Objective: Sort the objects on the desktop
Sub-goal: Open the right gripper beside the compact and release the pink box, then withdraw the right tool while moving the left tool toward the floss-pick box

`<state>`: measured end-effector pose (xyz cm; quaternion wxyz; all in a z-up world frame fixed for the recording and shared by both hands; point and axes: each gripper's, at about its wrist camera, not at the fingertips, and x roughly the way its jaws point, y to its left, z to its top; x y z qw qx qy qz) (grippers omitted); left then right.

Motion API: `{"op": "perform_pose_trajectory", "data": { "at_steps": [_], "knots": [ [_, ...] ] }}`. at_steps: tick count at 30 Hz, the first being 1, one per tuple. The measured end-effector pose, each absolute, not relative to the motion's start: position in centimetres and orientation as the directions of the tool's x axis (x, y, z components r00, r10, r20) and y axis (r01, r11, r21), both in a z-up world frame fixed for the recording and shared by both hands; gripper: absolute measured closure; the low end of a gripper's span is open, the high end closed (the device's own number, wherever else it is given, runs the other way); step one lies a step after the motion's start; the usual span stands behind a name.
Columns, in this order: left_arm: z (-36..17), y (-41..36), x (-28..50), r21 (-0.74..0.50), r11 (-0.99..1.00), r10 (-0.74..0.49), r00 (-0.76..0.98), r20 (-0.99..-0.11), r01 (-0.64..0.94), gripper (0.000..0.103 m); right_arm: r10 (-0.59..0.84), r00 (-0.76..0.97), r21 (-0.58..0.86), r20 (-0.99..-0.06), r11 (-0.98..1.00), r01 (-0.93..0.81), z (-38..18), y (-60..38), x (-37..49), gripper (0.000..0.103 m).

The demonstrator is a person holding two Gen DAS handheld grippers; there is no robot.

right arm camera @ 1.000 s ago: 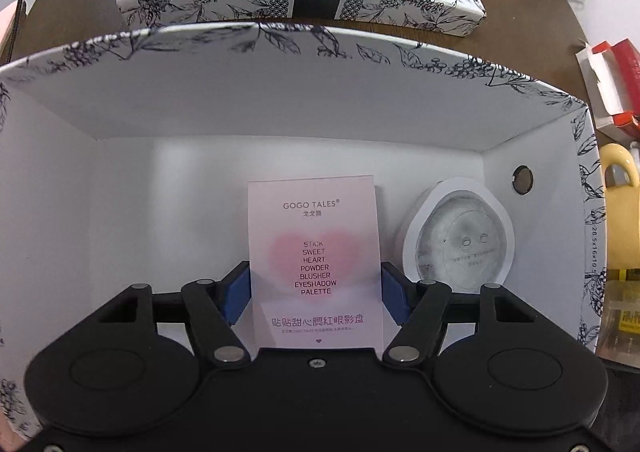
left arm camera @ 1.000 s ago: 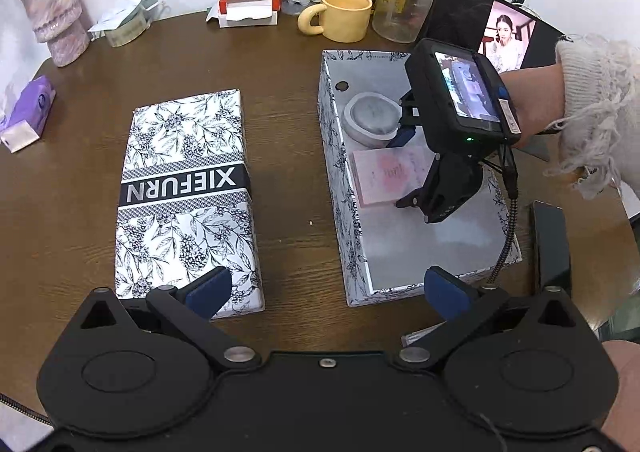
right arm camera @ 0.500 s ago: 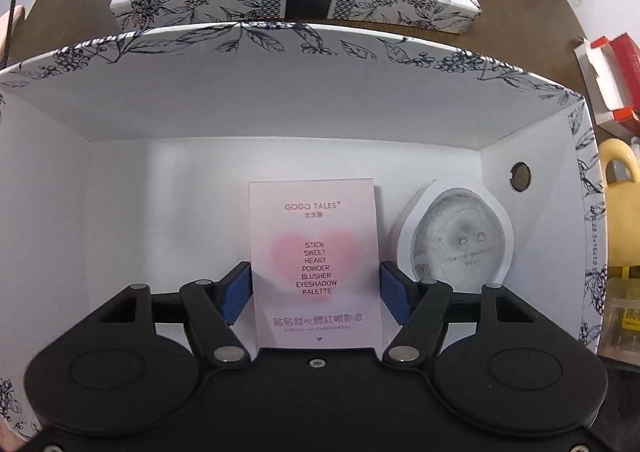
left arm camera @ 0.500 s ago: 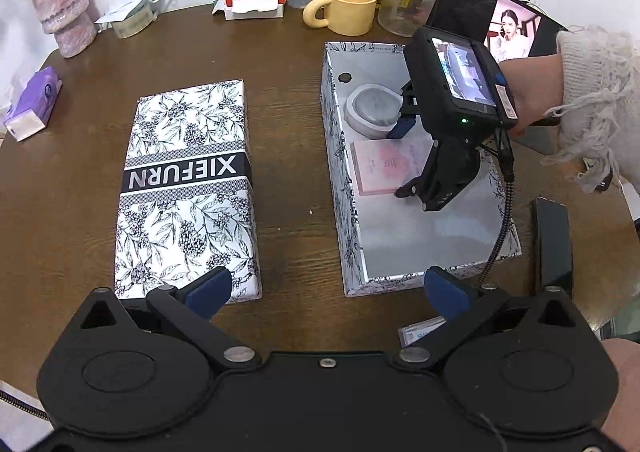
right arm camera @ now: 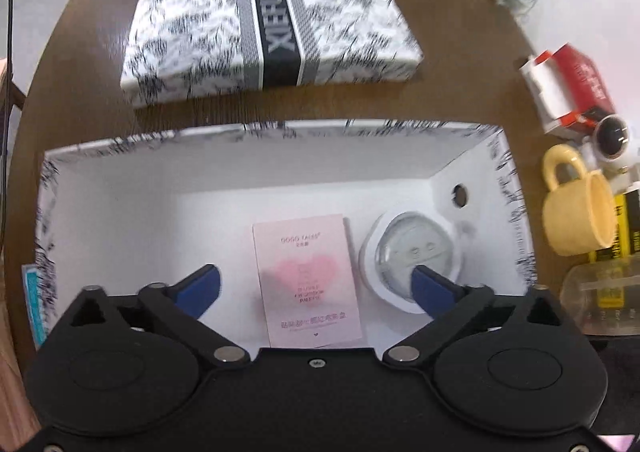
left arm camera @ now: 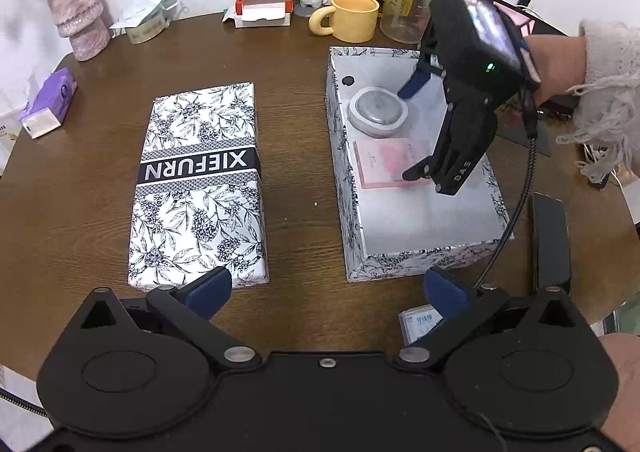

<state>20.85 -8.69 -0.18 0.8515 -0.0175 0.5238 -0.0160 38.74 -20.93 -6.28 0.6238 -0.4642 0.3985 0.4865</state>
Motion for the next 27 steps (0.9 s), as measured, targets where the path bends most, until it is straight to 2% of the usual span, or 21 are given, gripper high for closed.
{"op": "perform_pose_trajectory", "data": {
  "at_steps": [11,27],
  "knots": [
    [-0.5,-8.9,19.7,-0.029,0.998,-0.051,0.449,-0.892,0.056,0.0,0.295,0.308,-0.275,-0.904,0.149,-0.95,-3.9,-21.7,36.8,0.0],
    [0.9,-7.8,16.8,-0.018,0.982,-0.105,0.471,-0.876,0.186,0.0,0.296,0.438,-0.322,-0.849,0.366,-0.873,1.8,-23.8,32.2,0.0]
  ]
}}
